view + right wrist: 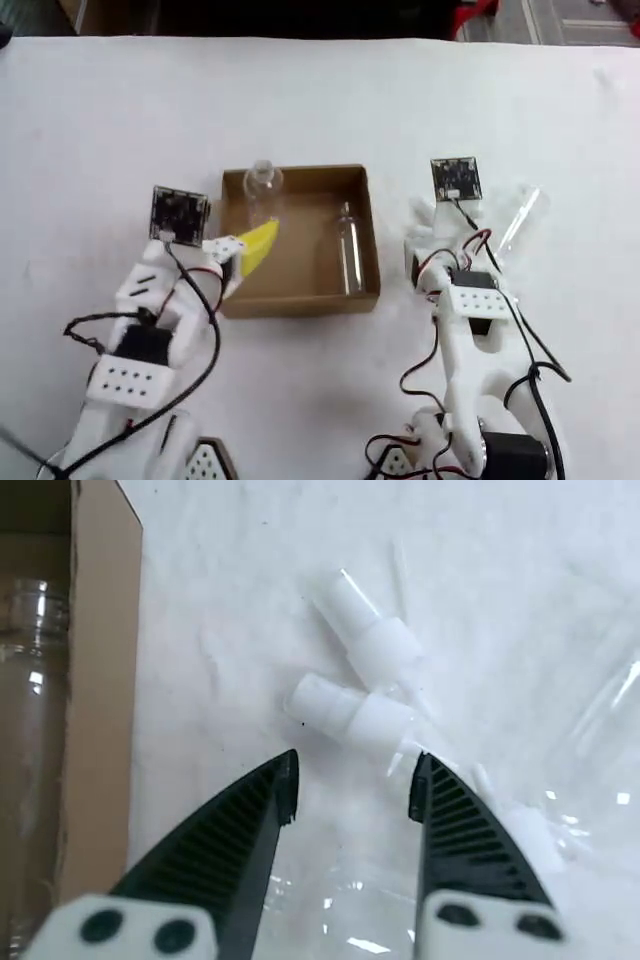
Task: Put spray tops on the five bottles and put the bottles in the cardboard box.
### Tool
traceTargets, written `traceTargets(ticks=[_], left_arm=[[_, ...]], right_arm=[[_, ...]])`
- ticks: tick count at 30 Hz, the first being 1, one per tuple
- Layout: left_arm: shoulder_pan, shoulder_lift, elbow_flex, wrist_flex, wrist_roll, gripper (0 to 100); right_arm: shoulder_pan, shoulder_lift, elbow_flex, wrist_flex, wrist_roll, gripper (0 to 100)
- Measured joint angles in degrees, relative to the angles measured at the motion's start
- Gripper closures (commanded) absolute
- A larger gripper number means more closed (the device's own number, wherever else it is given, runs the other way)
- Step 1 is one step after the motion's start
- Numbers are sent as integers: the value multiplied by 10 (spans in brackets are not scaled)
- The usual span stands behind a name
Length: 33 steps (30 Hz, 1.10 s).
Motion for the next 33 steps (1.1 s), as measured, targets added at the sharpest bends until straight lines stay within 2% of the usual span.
traceTargets(ticks=[5, 9, 13, 18, 24, 27, 33], left_arm=[[0, -43, -102, 110, 29, 669], [0, 9, -228, 188, 55, 669], [-1, 135, -382, 302, 63, 669], [-1, 353, -618, 465, 69, 670], [1, 592, -901, 667, 69, 752], [1, 673, -993, 709, 69, 731], [4, 788, -1080, 712, 69, 702]], right_arm=[[0, 0, 0, 0, 0, 836], [0, 0, 0, 0, 0, 836], [0, 0, 0, 0, 0, 836], [0, 0, 0, 0, 0, 836], [0, 0, 0, 0, 0, 836], [0, 0, 0, 0, 0, 836], [0, 0, 0, 0, 0, 836]])
